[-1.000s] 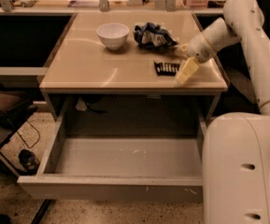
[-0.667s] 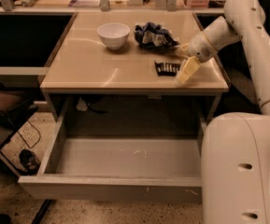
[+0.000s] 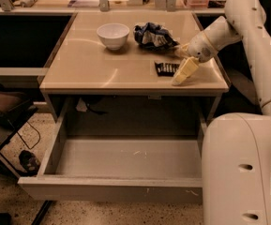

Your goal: Place rxbar chocolate into top drawer

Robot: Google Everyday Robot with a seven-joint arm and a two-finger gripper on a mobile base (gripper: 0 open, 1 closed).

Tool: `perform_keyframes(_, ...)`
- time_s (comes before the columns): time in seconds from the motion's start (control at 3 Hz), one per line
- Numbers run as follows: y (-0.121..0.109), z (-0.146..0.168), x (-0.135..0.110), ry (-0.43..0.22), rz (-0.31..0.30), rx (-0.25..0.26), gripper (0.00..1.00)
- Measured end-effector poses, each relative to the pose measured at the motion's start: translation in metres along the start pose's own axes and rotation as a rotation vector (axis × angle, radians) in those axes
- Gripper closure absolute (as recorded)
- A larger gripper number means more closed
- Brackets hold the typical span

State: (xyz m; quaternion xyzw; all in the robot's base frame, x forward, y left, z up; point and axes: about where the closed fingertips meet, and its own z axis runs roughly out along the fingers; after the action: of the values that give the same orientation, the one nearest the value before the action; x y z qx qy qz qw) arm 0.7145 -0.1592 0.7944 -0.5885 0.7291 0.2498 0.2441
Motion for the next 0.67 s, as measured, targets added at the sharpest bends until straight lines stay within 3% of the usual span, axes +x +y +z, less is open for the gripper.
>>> perform_keyframes(0.67, 0.0010, -0.0098, -0.0069, -0.001, -0.001, 0.003, 0.87)
